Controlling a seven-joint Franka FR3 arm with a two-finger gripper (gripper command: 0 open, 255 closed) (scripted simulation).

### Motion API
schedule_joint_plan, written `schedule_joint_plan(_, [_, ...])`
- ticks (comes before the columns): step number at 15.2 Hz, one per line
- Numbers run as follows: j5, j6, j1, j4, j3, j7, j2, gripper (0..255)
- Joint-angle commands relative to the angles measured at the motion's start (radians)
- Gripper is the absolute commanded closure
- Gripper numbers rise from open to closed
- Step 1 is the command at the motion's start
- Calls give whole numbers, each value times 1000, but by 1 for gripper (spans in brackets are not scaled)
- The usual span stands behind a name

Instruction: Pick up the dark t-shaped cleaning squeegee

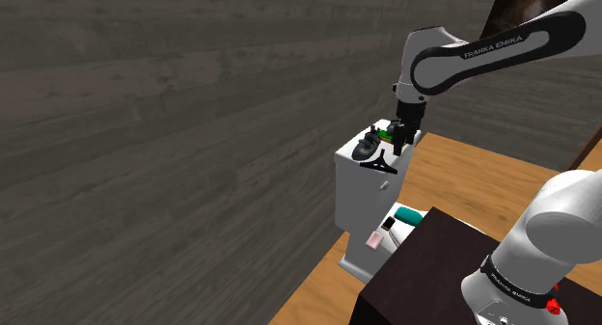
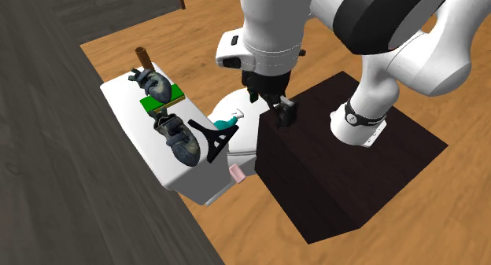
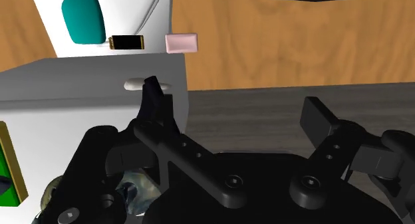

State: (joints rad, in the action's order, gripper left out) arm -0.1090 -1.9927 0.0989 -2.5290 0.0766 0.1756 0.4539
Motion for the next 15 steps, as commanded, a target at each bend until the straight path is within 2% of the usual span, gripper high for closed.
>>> schedule_joint_plan(1, [-11,-81,13,-7,14,-2,-58,0])
schedule_joint_plan(11, [-24,-410,69,88,84,4,-412,0])
schedule_joint_plan(15, [-19,-475,74,91,89,5,-476,0])
